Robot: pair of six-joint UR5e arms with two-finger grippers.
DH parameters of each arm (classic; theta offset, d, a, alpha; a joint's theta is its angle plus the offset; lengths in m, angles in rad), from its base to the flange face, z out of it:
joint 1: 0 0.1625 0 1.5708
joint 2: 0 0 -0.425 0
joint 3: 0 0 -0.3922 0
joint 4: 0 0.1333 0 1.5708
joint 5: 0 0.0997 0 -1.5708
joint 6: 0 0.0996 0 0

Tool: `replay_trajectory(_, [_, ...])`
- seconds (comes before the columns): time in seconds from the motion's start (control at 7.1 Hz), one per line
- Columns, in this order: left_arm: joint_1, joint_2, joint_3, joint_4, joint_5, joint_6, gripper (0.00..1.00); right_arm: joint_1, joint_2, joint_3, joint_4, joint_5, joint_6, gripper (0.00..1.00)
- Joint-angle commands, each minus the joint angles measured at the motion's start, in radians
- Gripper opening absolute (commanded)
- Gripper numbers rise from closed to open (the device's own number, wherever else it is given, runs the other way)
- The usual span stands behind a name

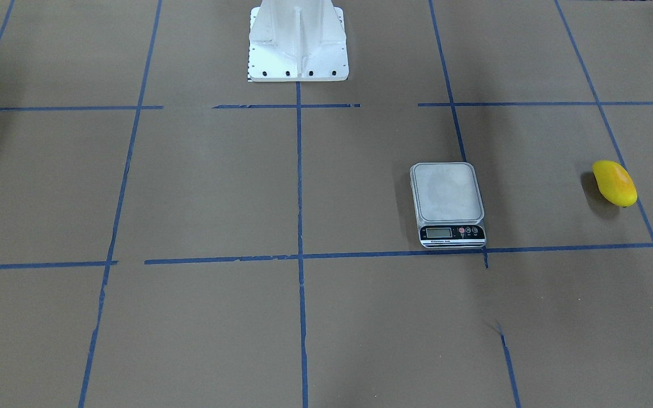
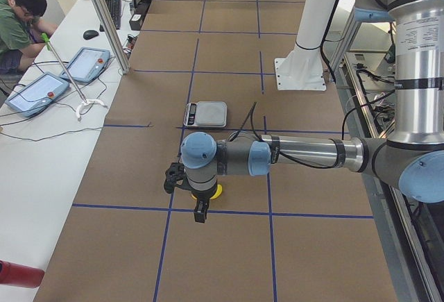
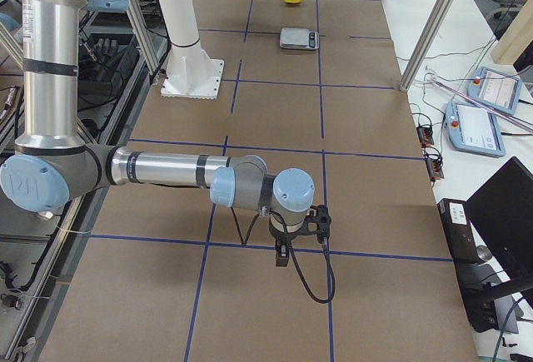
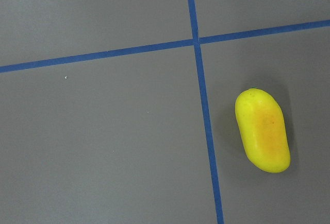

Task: Weigh mango
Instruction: 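Lower the left gripper onto the yellow mango at the table edge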

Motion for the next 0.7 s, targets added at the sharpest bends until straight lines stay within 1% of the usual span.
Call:
replay_trajectory(0.0, [0.0, 0.0, -0.006, -0.001, -0.001, 0.0, 1.0, 0.0, 0.0, 0.0, 0.0, 0.0, 0.0, 1.0])
replay_trajectory(0.42, [0.001, -0.006, 0.004, -0.011, -0.005, -0.011, 1.0, 0.0, -0.001, 0.0, 0.0, 0.0, 0.0, 1.0])
replay_trajectory(0.56, [0.008, -0.012, -0.019, -0.014, -0.003, -0.091, 1.0, 0.0, 0.0, 0.0, 0.002, 0.0, 0.0, 1.0])
